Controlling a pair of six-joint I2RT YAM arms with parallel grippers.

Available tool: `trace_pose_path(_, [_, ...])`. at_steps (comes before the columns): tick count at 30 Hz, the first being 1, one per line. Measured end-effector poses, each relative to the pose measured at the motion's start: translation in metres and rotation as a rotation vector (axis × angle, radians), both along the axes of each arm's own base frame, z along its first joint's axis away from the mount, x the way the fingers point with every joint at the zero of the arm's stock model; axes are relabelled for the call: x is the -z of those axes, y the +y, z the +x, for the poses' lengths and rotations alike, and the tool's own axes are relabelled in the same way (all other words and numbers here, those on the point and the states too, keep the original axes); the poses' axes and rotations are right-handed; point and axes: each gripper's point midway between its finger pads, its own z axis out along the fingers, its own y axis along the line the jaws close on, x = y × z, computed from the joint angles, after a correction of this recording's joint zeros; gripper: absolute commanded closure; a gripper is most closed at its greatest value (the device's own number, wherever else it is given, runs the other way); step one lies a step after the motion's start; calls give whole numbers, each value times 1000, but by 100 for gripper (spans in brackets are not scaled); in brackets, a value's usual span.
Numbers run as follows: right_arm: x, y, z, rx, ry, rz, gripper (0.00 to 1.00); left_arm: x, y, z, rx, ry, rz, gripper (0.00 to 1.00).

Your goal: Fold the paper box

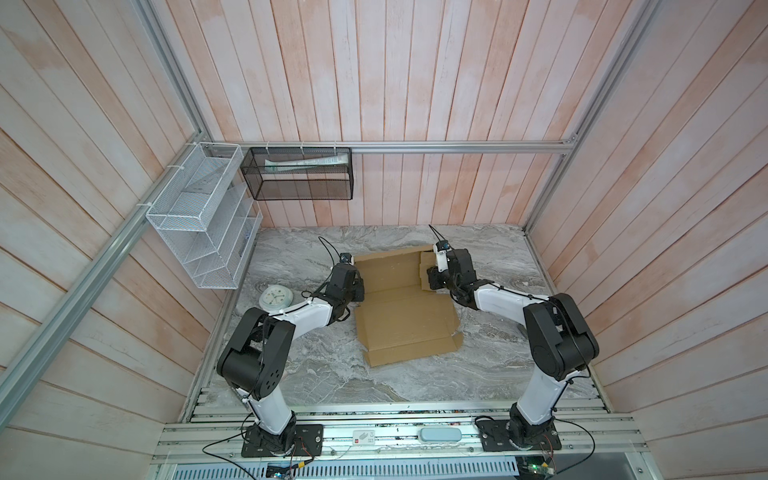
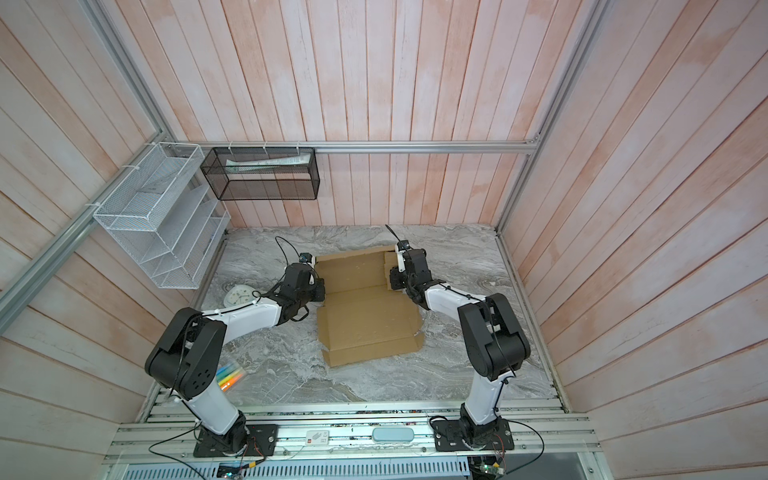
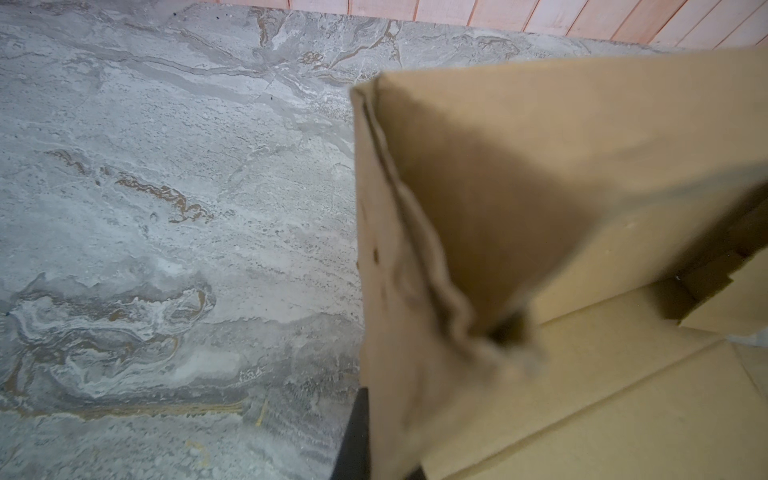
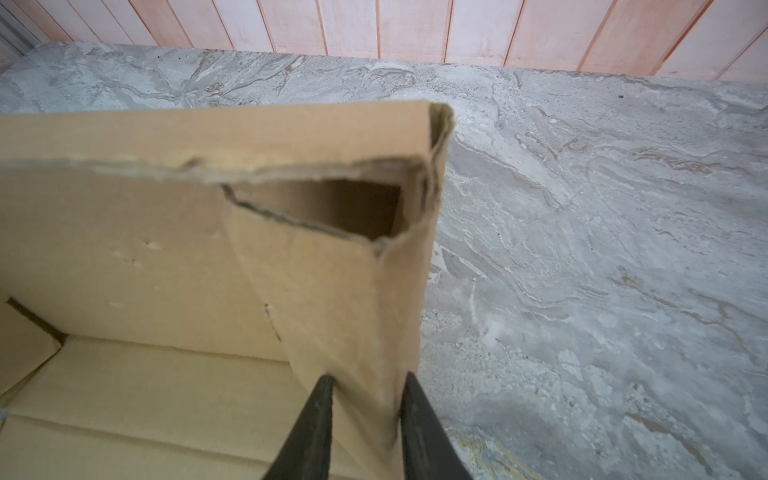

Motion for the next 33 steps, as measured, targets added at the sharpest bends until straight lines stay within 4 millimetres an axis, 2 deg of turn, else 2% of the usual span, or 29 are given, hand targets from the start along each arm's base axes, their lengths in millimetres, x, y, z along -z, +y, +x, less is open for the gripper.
trace_pose_path(10, [2, 4, 8, 12, -10, 10, 65, 0, -1, 4, 6, -3, 8, 100])
trace_pose_path(33, [12, 5, 26, 72, -6, 19, 66, -1, -6, 15, 22, 0, 14, 100])
